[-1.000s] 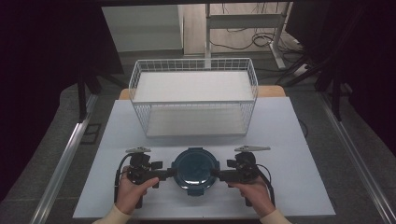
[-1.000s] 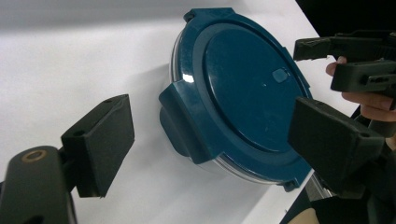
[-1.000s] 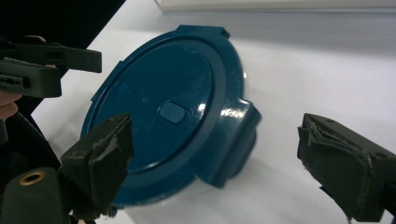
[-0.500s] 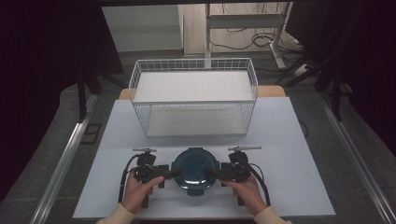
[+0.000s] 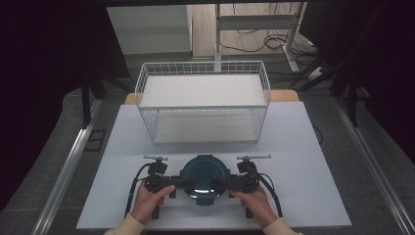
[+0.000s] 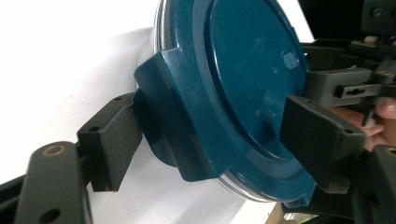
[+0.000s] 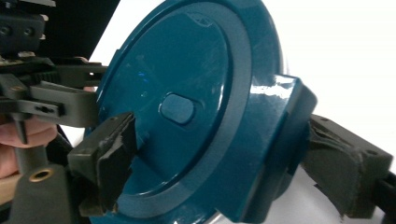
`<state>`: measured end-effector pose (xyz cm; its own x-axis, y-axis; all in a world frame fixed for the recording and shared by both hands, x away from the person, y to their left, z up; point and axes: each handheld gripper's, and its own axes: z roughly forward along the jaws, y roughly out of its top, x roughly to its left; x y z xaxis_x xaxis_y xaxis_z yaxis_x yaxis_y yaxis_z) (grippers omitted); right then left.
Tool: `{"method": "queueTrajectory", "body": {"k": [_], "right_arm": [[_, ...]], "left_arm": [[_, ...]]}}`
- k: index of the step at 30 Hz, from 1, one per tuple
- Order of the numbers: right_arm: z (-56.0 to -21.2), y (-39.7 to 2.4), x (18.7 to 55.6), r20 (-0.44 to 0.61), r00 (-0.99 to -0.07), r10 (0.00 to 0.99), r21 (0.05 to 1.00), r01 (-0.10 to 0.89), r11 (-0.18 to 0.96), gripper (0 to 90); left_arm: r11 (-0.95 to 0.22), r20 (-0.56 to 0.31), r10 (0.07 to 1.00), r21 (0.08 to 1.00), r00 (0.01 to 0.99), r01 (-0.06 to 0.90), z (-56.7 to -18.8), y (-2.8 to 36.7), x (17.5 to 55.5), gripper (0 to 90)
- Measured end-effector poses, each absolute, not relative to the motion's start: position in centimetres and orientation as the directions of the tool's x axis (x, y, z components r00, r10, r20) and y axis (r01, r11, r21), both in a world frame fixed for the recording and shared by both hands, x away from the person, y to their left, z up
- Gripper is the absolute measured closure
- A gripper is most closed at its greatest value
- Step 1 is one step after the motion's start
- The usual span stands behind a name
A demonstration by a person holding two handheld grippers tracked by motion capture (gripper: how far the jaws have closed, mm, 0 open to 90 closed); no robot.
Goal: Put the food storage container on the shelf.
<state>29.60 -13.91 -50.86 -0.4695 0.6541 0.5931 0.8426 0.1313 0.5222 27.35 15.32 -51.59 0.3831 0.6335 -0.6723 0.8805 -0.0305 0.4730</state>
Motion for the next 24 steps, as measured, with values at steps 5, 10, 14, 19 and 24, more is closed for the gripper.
{"method": "queueTrajectory", "body": {"k": [5,10,14,19,24], "right_arm": [[-50.9,-14.2,29.8,0.619,-0.443,0.649,0.497,0.861,0.113,19.1],[-51.0,-14.8,30.0,0.662,-0.414,0.625,0.475,0.877,0.078,25.5],[-50.8,-15.1,29.7,0.666,-0.413,0.621,0.481,0.874,0.065,28.8],[-50.5,-15.3,29.1,0.664,-0.414,0.623,0.502,0.864,0.041,31.6],[-50.3,-15.5,28.5,0.657,-0.438,0.614,0.528,0.848,0.040,33.5]], "left_arm": [[-0.017,-0.690,0.623,0.457,0.367,0.889,-51.7,15.6,27.5,24.7],[-0.009,-0.695,0.624,0.451,0.357,0.893,-51.5,15.7,27.4,28.0],[0.011,-0.699,0.619,0.462,0.357,0.887,-51.3,15.9,27.0,32.2],[0.029,-0.697,0.620,0.479,0.360,0.877,-51.0,16.0,26.3,35.6],[0.025,-0.683,0.626,0.500,0.376,0.866,-50.6,16.0,25.6,38.7]]}}
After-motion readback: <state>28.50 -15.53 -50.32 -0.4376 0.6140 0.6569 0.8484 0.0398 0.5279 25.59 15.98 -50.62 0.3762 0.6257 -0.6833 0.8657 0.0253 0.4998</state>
